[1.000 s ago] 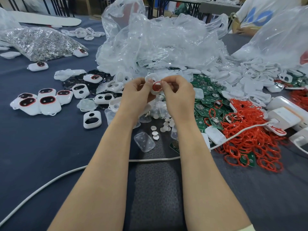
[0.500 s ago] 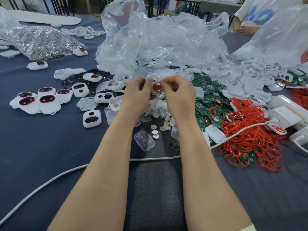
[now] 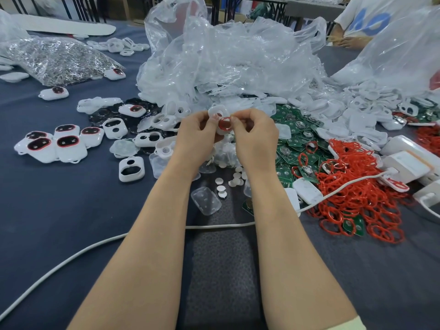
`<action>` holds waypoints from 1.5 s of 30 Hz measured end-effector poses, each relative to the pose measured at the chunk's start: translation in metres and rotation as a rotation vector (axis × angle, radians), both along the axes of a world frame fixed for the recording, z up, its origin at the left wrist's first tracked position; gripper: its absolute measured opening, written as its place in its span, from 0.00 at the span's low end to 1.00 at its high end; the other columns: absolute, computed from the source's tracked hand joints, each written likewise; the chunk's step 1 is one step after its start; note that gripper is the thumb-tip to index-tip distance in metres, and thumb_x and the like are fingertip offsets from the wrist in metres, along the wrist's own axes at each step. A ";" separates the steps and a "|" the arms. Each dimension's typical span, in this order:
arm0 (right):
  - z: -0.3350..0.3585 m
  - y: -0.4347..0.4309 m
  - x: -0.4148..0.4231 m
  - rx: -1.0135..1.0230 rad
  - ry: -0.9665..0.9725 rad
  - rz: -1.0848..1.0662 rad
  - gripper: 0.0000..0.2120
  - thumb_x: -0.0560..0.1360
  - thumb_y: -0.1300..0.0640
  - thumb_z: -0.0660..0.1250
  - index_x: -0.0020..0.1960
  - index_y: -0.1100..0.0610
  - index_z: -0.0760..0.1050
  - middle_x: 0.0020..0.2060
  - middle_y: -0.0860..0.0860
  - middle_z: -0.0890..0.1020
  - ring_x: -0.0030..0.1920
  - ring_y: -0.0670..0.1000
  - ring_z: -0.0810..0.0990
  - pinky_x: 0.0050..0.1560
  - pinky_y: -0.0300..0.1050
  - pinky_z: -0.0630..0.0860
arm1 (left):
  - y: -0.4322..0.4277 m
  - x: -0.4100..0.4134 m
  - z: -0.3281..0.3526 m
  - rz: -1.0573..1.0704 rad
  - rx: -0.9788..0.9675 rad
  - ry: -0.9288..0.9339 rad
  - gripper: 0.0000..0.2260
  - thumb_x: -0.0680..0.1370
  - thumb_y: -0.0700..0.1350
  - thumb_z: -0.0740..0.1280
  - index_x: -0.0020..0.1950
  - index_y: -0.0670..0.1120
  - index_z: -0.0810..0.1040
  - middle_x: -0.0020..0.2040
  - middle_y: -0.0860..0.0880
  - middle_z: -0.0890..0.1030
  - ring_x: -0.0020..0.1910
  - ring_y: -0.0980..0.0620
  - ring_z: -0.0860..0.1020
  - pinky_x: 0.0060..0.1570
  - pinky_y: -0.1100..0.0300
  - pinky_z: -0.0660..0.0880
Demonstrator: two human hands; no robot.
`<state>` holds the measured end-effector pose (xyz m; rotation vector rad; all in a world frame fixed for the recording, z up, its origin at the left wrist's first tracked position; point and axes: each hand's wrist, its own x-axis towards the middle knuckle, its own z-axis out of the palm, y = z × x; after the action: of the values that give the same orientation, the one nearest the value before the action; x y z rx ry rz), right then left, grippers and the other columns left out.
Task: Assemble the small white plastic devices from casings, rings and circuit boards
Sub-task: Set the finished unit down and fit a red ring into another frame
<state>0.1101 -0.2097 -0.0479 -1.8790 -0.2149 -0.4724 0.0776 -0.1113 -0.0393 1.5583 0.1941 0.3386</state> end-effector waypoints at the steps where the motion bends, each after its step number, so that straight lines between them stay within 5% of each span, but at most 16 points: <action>1: 0.001 0.000 0.000 0.001 -0.005 0.001 0.03 0.75 0.62 0.67 0.46 0.58 0.79 0.41 0.52 0.81 0.39 0.45 0.77 0.44 0.35 0.74 | 0.000 0.000 0.001 0.001 -0.007 -0.002 0.08 0.83 0.43 0.59 0.51 0.46 0.78 0.49 0.45 0.83 0.51 0.51 0.82 0.33 0.73 0.73; 15: 0.002 -0.003 0.001 0.081 0.075 0.048 0.02 0.75 0.62 0.68 0.46 0.58 0.80 0.35 0.44 0.79 0.34 0.38 0.75 0.39 0.27 0.71 | 0.000 -0.001 0.001 -0.007 0.013 -0.022 0.08 0.83 0.43 0.60 0.49 0.47 0.78 0.47 0.46 0.83 0.47 0.53 0.82 0.33 0.73 0.73; 27: 0.003 -0.002 -0.001 -0.005 0.048 0.043 0.04 0.75 0.63 0.67 0.47 0.59 0.80 0.42 0.54 0.83 0.43 0.50 0.80 0.46 0.39 0.77 | 0.003 0.005 -0.004 -0.002 0.055 -0.021 0.08 0.82 0.44 0.61 0.48 0.46 0.79 0.47 0.45 0.84 0.49 0.50 0.83 0.37 0.70 0.75; 35: 0.001 -0.001 0.000 -0.026 0.016 0.046 0.03 0.75 0.64 0.67 0.46 0.59 0.80 0.42 0.54 0.82 0.41 0.47 0.80 0.43 0.33 0.76 | 0.005 0.007 -0.009 -0.023 0.081 -0.055 0.06 0.79 0.41 0.66 0.52 0.42 0.81 0.44 0.48 0.84 0.43 0.57 0.83 0.43 0.66 0.78; 45: -0.002 0.002 0.000 -0.011 0.013 0.018 0.05 0.75 0.63 0.68 0.43 0.55 0.77 0.42 0.54 0.82 0.41 0.46 0.79 0.42 0.31 0.74 | 0.005 0.007 -0.009 -0.018 0.113 -0.066 0.05 0.79 0.40 0.66 0.46 0.46 0.80 0.40 0.50 0.84 0.39 0.60 0.82 0.44 0.66 0.78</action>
<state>0.1102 -0.2074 -0.0497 -1.8891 -0.2265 -0.4476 0.0851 -0.1061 -0.0486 1.6562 0.1109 0.3920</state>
